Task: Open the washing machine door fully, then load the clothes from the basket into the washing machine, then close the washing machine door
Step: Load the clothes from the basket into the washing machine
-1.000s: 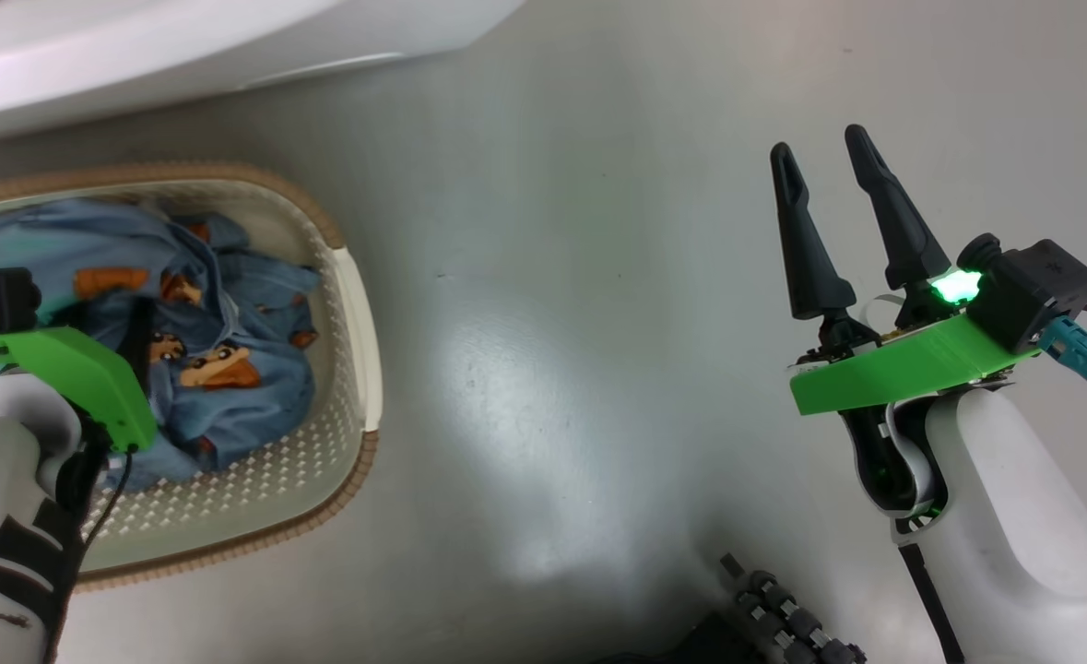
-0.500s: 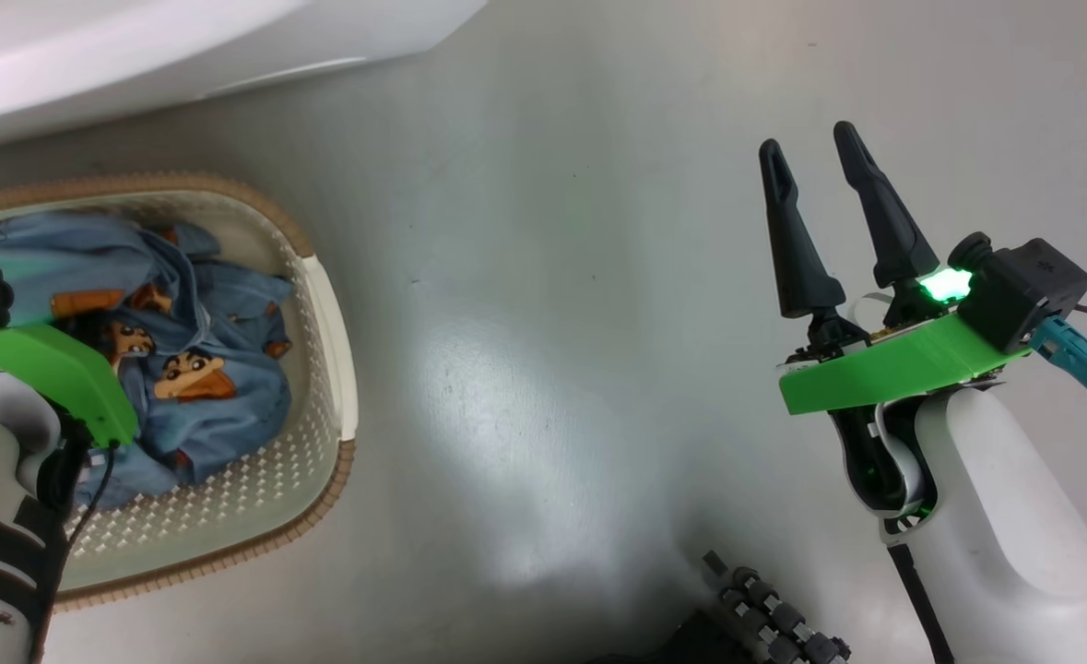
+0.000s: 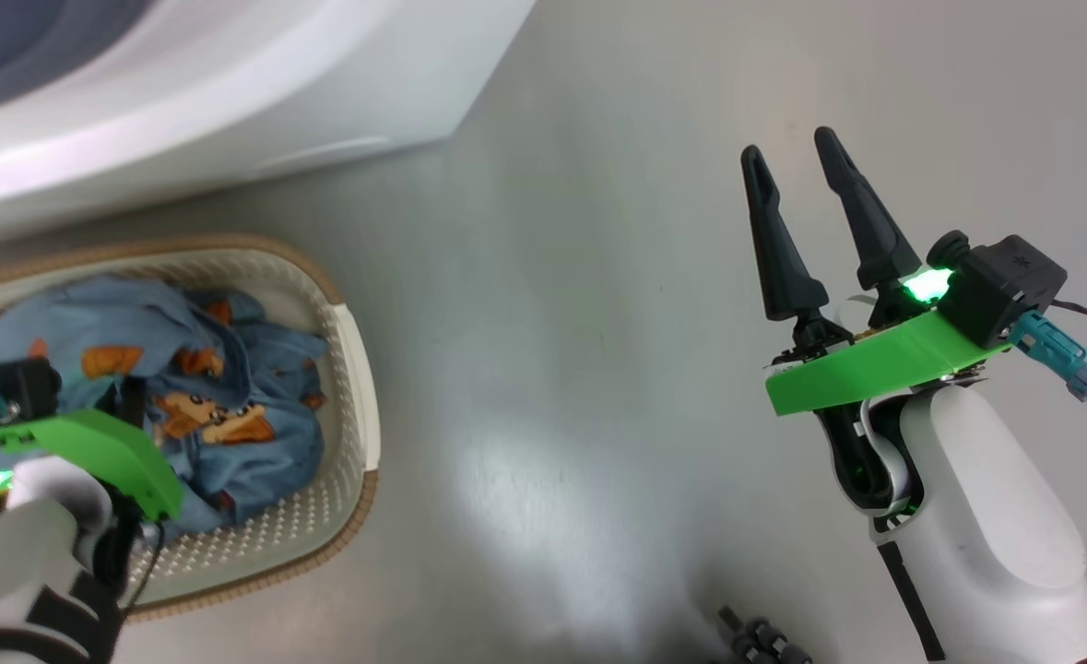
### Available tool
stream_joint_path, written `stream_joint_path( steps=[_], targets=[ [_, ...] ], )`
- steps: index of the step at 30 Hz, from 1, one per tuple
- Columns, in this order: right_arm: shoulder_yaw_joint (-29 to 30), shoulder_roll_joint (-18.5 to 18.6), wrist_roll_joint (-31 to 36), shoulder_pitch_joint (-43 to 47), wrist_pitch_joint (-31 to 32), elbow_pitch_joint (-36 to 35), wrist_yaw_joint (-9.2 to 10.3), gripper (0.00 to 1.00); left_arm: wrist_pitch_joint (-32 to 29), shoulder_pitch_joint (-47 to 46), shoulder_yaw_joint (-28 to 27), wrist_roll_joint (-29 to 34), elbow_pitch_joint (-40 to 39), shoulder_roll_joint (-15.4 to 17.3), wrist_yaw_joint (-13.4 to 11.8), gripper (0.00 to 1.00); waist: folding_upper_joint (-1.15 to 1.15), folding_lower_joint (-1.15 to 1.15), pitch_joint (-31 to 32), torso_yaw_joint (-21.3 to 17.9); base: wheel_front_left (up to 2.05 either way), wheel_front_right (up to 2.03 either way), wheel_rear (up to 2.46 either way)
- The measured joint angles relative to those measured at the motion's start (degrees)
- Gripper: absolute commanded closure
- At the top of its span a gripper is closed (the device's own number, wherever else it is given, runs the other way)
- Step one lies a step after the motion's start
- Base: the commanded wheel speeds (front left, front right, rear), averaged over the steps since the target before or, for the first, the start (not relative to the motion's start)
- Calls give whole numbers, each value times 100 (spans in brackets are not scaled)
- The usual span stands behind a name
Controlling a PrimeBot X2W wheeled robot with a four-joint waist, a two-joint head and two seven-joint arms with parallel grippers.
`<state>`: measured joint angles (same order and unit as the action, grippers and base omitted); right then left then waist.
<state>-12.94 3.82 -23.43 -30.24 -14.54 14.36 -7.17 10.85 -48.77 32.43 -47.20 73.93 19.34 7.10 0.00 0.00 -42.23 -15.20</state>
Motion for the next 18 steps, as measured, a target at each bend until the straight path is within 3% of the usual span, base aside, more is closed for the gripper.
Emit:
stream_joint_path(
  steps=[18],
  targets=[
    [-130, 326, -253, 372, 0, 443, 0, 0, 336, 1249, 231, -327, -1063, -235, 43, 100, 0, 0, 1640, 355, 0, 0, 0]
  ],
)
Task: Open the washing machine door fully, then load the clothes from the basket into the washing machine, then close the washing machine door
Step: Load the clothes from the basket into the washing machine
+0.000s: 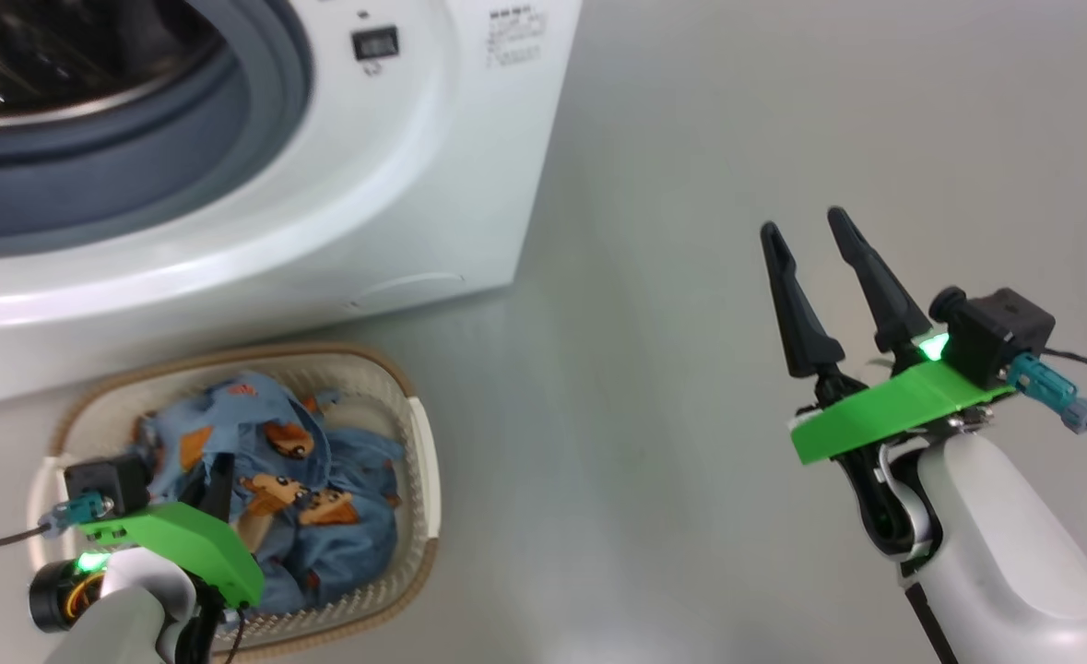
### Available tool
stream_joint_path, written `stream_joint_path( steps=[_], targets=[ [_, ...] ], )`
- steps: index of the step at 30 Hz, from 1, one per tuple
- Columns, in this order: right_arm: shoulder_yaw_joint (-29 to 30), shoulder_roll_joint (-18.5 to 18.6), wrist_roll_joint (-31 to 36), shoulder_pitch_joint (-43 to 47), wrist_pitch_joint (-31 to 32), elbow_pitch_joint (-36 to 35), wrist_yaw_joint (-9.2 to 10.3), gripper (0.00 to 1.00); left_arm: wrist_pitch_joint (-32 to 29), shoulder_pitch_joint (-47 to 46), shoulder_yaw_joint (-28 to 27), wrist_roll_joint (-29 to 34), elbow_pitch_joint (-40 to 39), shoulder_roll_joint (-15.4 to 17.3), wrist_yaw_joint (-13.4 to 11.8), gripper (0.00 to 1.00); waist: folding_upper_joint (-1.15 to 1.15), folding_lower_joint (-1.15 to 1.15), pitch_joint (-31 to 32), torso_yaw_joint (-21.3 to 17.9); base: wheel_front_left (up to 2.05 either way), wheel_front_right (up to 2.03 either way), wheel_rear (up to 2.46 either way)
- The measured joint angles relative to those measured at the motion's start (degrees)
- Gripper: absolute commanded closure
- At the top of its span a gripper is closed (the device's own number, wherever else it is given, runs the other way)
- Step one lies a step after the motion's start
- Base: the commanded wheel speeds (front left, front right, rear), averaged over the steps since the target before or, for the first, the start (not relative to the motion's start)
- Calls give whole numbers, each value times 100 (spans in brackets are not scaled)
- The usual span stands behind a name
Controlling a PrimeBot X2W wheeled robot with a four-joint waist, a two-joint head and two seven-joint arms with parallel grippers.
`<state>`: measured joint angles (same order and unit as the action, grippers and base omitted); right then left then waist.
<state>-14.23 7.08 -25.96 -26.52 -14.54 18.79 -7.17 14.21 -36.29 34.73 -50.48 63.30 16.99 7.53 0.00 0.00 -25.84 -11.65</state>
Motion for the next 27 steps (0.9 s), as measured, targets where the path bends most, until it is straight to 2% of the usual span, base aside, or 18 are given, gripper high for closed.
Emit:
stream_joint_path(
  steps=[6, 12, 24, 27],
  targets=[
    [30, 58, -101, 182, 0, 63, 0, 0, 1, 275, -215, 70, -535, 24, 0, 100, 0, 0, 445, 164, 0, 0, 0],
    [27, 163, -163, 407, 0, 151, 0, 0, 1, 766, -711, 460, -1274, 33, -3, 100, 0, 0, 960, 384, 0, 0, 0],
    [15, 314, -311, 754, 0, 225, 0, 0, 9, 1654, -1484, 1228, -3160, -144, -325, 100, 0, 0, 1750, 909, 0, 0, 0],
    [12, 382, -332, 856, 0, 236, 0, 0, 10, 1880, -1566, 1428, -3676, -163, -497, 100, 0, 0, 1918, 1009, 0, 0, 0]
  ],
)
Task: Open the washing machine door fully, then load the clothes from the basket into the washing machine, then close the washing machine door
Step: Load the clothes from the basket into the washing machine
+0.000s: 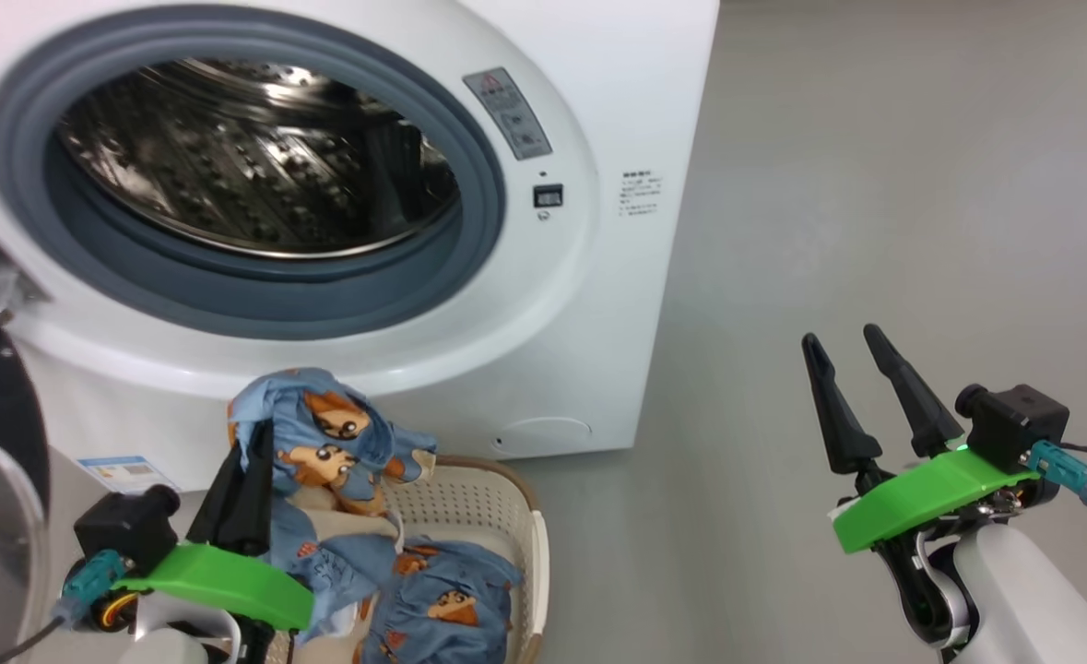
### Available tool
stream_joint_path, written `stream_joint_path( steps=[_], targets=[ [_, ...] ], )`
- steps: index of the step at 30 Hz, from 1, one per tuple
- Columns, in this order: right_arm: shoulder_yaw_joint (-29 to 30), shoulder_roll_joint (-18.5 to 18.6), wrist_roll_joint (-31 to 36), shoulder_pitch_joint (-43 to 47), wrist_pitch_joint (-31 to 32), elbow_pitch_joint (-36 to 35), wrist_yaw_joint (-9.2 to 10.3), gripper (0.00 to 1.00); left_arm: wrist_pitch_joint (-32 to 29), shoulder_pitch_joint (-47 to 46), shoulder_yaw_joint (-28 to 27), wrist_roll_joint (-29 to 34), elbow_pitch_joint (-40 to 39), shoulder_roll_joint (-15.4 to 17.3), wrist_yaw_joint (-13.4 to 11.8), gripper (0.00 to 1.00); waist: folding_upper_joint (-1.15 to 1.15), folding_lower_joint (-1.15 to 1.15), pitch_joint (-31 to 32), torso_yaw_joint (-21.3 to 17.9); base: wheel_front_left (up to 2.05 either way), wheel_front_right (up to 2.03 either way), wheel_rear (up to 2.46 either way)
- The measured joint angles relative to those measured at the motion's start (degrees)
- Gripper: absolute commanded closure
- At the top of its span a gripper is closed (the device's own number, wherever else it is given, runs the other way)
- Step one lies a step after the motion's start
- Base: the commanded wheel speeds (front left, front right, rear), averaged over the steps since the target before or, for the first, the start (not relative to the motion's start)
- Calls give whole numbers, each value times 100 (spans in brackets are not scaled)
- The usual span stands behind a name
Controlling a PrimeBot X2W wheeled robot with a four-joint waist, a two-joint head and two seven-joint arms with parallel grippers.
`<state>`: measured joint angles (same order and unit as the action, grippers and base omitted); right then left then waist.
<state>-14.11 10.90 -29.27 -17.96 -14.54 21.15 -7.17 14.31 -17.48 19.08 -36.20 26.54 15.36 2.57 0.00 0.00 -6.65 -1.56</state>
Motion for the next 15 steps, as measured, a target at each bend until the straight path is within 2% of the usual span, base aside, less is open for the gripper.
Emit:
stream_joint_path(
  steps=[5, 7, 15],
  targets=[
    [-12, 30, -20, 124, 0, 11, 0, 0, 7, 282, -38, 163, -895, 12, -287, 100, 0, 0, 230, 138, 0, 0, 0],
    [-31, 48, -21, 133, 0, 10, 0, 0, -12, 470, -45, 263, -1370, 46, -475, 100, 0, 0, 345, 190, 0, 0, 0],
    [-65, 74, -99, 227, 0, 57, 0, 0, -203, 874, -49, 302, -1982, 176, -765, 100, 0, 0, 513, 225, 0, 0, 0]
  ],
)
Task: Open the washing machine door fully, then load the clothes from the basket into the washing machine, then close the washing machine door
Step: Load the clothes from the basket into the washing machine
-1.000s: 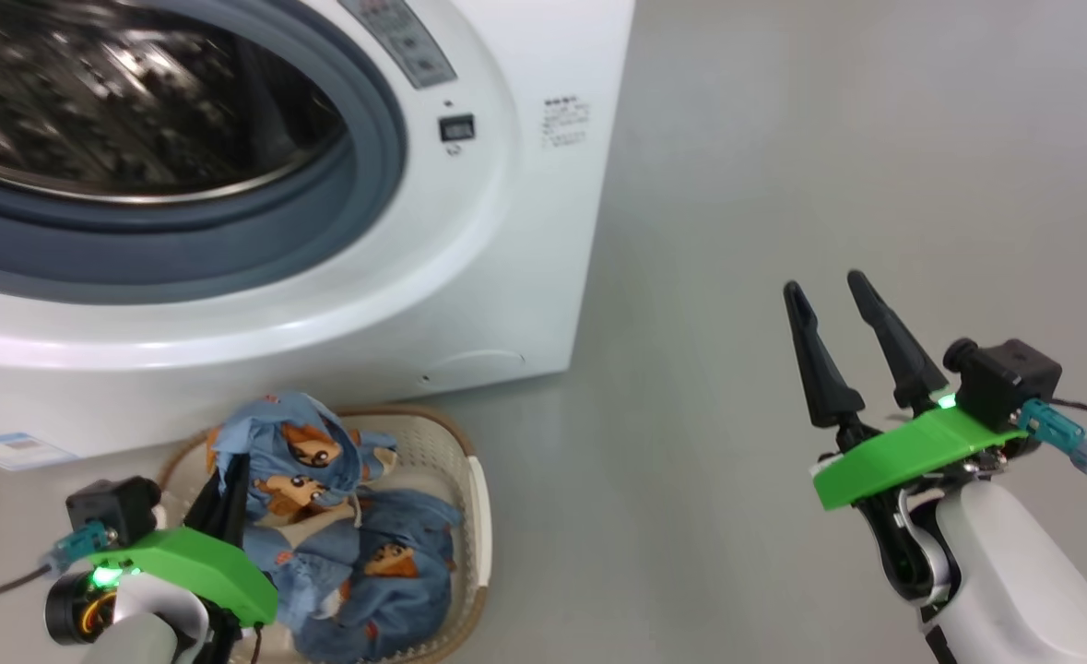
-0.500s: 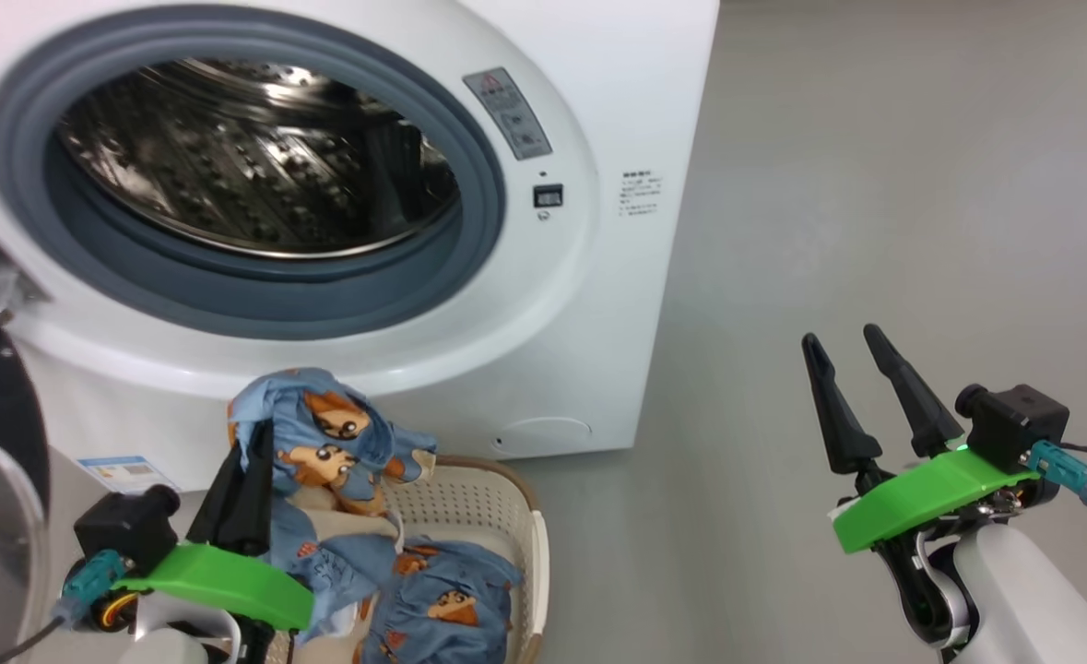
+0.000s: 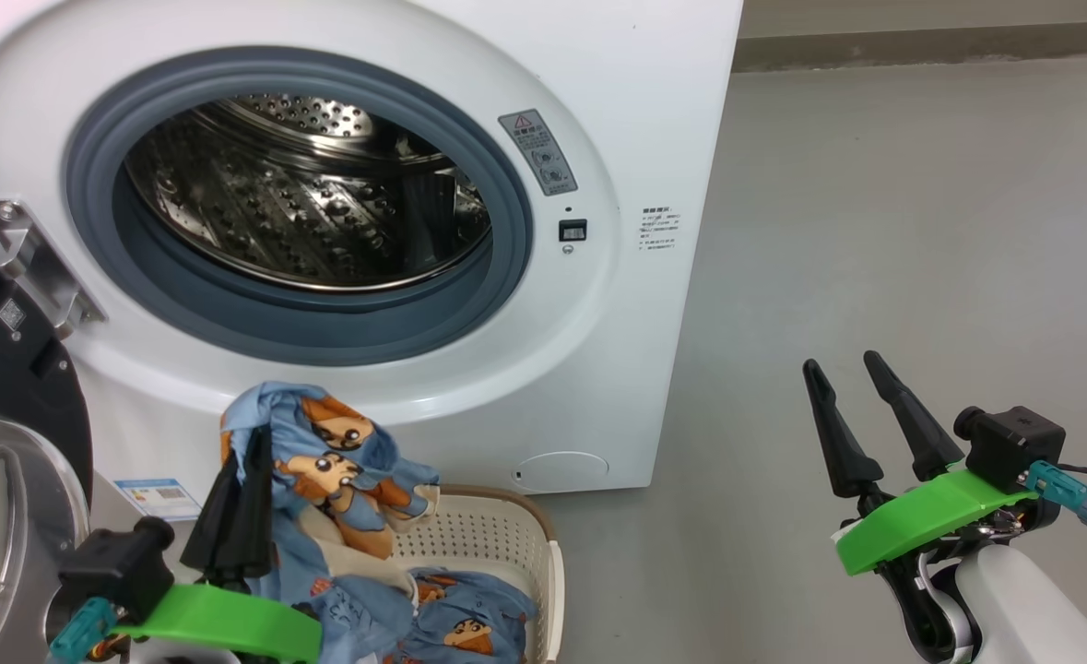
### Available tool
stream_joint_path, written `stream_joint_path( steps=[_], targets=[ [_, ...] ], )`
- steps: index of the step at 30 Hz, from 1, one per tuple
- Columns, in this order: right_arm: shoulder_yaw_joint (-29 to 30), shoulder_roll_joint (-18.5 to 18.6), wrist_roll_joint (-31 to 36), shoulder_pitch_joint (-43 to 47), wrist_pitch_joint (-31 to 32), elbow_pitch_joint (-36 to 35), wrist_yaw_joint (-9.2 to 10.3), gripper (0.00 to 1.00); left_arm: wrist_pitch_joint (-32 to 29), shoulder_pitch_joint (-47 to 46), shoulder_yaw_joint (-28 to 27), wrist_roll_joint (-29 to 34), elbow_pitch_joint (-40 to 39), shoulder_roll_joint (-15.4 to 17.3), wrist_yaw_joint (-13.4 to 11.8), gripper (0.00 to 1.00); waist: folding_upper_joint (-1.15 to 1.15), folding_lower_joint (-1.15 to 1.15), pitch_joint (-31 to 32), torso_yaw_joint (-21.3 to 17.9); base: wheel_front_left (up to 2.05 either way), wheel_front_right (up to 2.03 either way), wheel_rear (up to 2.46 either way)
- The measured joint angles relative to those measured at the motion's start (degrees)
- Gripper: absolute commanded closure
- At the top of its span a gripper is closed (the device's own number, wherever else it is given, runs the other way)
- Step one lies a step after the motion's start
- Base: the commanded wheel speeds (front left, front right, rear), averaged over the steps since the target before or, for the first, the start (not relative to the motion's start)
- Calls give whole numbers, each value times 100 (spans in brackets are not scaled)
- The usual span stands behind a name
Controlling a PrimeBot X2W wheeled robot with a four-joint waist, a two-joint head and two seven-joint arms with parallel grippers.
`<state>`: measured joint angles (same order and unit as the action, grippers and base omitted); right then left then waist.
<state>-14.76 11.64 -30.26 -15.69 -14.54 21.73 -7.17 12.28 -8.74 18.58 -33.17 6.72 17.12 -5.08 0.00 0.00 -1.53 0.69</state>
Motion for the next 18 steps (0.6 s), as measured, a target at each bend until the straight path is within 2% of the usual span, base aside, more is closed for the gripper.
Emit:
stream_joint_path(
  steps=[12, 18],
  targets=[
    [-49, 80, 0, -1, 0, -30, 0, 0, -107, 8, -10, 4, -70, 83, -109, 100, 0, 0, -75, -82, 0, 0, 0],
    [-48, 81, 3, -23, 0, -79, 0, 0, -109, -781, -63, 8, 237, 86, -42, 100, 0, 0, -264, -129, 0, 0, 0]
  ],
)
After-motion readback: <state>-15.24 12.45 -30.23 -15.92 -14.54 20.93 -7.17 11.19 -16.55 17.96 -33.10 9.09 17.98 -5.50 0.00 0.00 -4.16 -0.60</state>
